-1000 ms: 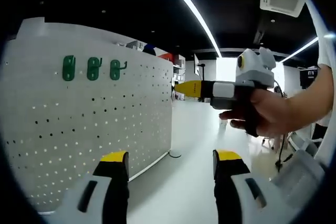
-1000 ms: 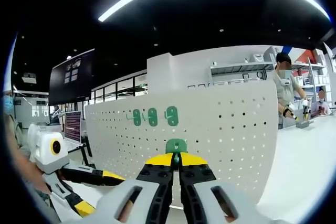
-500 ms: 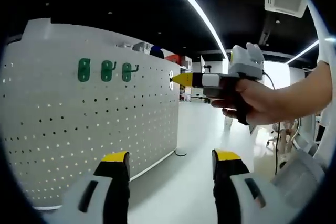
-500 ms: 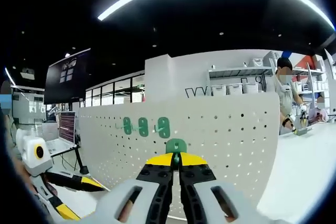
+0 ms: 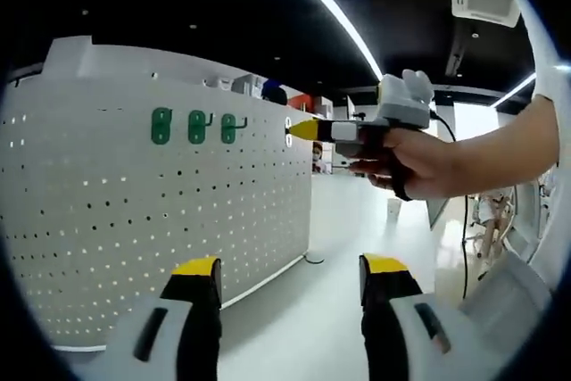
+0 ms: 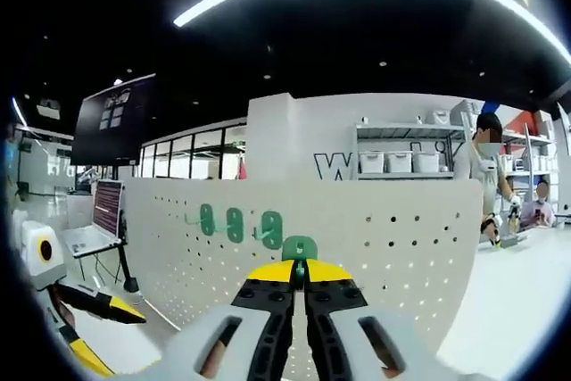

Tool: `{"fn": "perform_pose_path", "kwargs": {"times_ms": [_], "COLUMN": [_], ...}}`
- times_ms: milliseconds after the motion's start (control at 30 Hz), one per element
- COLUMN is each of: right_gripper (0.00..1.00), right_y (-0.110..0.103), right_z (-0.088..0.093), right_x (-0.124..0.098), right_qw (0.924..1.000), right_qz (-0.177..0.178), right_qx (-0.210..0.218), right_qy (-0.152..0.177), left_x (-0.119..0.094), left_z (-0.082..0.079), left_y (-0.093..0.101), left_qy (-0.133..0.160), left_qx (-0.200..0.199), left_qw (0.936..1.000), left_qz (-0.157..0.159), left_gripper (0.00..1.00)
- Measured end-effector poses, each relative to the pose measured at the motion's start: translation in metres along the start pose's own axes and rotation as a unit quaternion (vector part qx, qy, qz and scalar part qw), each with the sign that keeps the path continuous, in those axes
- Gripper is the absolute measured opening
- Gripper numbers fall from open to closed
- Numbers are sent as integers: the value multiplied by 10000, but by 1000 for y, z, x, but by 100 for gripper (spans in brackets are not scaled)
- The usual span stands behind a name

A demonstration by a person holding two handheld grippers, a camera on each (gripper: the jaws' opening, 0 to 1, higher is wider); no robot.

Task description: Insert the hook assembly into the mounting plate slot until the hook locks in place.

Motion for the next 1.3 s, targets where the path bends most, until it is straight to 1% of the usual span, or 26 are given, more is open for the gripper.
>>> {"fn": "perform_pose_path", "kwargs": {"times_ms": [167, 367, 533, 633, 833, 1100, 1300], "right_gripper": [1, 1, 1, 1, 1, 1, 1], "right_y": [3, 5, 6, 8, 8, 10, 11], "right_z": [-4, -7, -8, -9, -11, -15, -15], "right_x": [5, 11, 15, 18, 25, 35, 39], "right_qw": [9998, 9997, 9995, 9995, 9992, 9989, 9988], "right_qz": [118, 165, 220, 250, 263, 264, 286], "right_qx": [-129, -166, -202, -180, -269, -348, -353], "right_qy": [42, 69, 86, 101, 131, 172, 171], "left_x": [-11, -26, -36, -40, -48, -60, -65], "left_z": [5, 11, 13, 13, 12, 16, 18], "left_y": [-3, -8, -11, -12, -15, -19, -22], "left_qy": [-18, -43, 0, 31, 112, 112, 109], "left_qx": [-23, -87, -191, -169, -185, -245, -291], "left_qw": [9999, 9996, 9991, 9989, 9981, 9968, 9959], "left_qz": [-117, -282, -388, -432, -579, -754, -855], "left_gripper": [64, 64, 64, 64, 64, 64, 63]}}
Point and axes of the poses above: the point that each gripper's makers call its tool centre point, and the gripper's own axes: x roughly forward along the fingers, y roughly to its right, z roughly out of its underside, the point moved 10 cm from there along -x, roughly backward along the fingers, and after that the axes turned 6 degrees about -y, right-handed, at the moved point
